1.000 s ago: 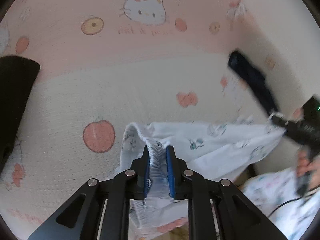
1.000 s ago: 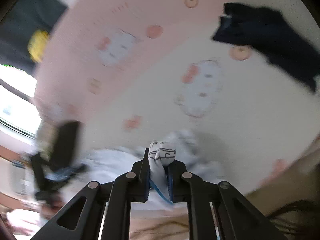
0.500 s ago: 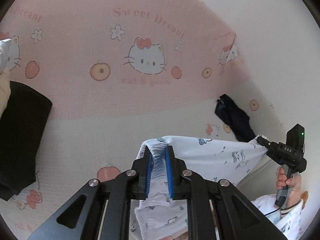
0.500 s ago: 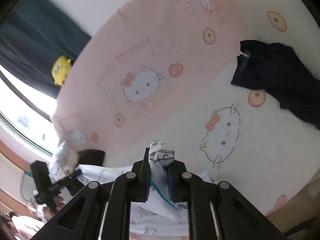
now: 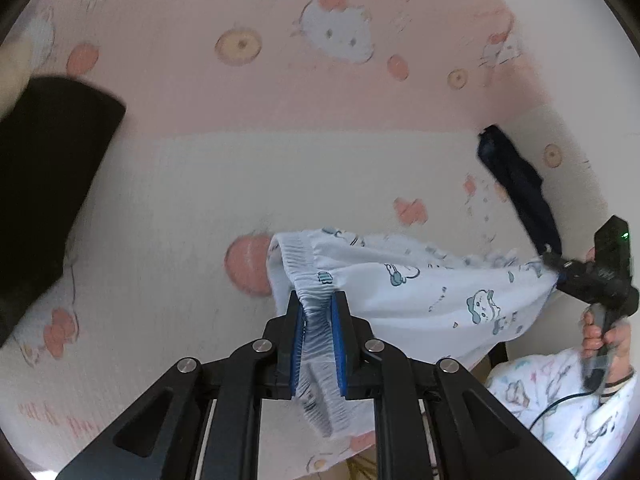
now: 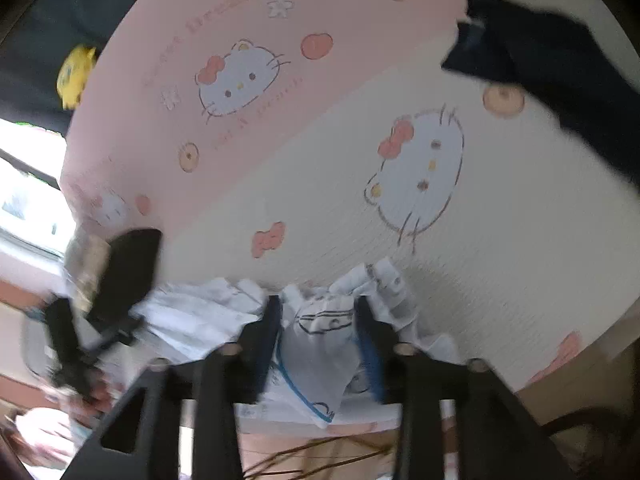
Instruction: Fold clothes
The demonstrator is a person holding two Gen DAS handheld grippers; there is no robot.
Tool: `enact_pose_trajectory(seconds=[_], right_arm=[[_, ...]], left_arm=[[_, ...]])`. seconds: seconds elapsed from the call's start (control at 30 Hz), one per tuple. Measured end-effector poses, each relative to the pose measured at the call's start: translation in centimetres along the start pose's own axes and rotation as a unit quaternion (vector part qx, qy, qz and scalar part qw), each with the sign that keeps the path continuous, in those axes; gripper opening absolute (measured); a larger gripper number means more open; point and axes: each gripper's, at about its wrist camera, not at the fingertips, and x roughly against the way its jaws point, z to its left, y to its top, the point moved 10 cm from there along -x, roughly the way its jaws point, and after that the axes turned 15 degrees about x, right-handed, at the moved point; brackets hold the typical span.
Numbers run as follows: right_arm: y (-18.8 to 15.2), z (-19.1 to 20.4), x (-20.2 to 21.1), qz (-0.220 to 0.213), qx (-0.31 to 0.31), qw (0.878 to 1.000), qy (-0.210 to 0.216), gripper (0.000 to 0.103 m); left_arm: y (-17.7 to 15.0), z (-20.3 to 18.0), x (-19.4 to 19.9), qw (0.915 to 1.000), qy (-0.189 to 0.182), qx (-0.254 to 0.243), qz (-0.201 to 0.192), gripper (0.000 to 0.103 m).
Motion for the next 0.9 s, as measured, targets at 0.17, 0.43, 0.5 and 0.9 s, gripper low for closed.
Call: enact_pose_trajectory(seconds=[0.17, 0.43, 0.5, 0.9], right_arm=[[0.1, 0.0, 0.7, -0.020, -0.043, 0.997, 0.063, 0.052], [-0.6, 2.1, 0.5, -0.004, -0.036, 0.993, 0.116, 0.053], [-0.4, 2.5, 0.4, -0.004, -0.020, 0.993, 0.116, 0.053], [0.3, 0.9, -2.2, 0.043, 0.016, 0.998, 0.036, 0.059]], left_arm=[[-0.8, 1.4, -1.4, 0.9996, 0.017, 0.015, 0.019, 0.012], [-0.9, 1.6, -2.1, 0.9993, 0.014, 0.024, 0.027, 0.012], [-1.1, 1.7, -2.5, 0.9989, 0.017, 0.027, 0.036, 0.013], [-0.2, 2.4, -3.0, 0.9936, -0.017, 0.100, 0.049, 0.016]])
